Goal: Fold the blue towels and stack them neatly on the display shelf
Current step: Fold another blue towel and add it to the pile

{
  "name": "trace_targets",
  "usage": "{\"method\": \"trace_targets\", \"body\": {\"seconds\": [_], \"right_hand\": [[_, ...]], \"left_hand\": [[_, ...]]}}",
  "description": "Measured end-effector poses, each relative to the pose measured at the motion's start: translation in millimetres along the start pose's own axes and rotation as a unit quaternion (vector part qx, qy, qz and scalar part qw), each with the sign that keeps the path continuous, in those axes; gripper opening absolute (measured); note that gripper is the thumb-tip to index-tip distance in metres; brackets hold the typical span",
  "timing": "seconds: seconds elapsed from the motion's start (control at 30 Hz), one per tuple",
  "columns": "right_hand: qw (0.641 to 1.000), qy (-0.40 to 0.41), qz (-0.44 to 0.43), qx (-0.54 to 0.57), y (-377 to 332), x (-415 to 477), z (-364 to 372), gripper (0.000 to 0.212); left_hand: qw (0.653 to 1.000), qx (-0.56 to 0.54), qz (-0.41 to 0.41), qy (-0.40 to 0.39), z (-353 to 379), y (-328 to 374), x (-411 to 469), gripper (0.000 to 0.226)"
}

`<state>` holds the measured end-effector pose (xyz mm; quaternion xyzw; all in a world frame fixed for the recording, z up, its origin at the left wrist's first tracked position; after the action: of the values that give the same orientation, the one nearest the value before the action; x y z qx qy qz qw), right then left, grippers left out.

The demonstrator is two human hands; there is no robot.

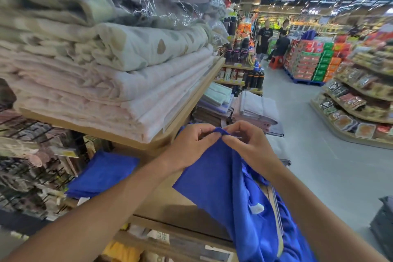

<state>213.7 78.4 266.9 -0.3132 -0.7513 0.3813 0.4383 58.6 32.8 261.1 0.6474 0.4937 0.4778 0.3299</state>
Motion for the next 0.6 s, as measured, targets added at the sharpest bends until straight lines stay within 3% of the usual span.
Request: {"method": "trace_targets", "body": {"seconds": [0.27,0.4,0.5,0.6], "right_hand": [[0.998,-0.069,-0.009,0.006,-50,23,-33,0.019],[0.994,-0.086,-0.025,-0.070,-73,37,-42,0.044],[0.986,-0.079,-0.037,-0.145,-87,41,-44,0.043],[0.986,-0.082,-0.040,-0.142,-97,46,-44,0.049]], "left_hand": [[0.995,0.072,0.071,0.002,-16,71,34,0.013],[0.988,0.114,0.102,0.021,-26,109,48,0.012],[0.980,0.145,0.128,0.037,-39,137,57,0.012],[0.973,0.169,0.152,0.046,-53,164,66,0.012]]}}
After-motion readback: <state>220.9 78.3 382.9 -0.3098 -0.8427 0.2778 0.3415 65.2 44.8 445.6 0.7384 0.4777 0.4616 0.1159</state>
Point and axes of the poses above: each hand's wrist, its own x-axis towards the middle knuckle, its own z-axis out of the palm, y = z × x, the point moved 6 cm from there along x, towards the middle knuckle, and after that the axes turned 1 degree about x, right-handed, at the moved point
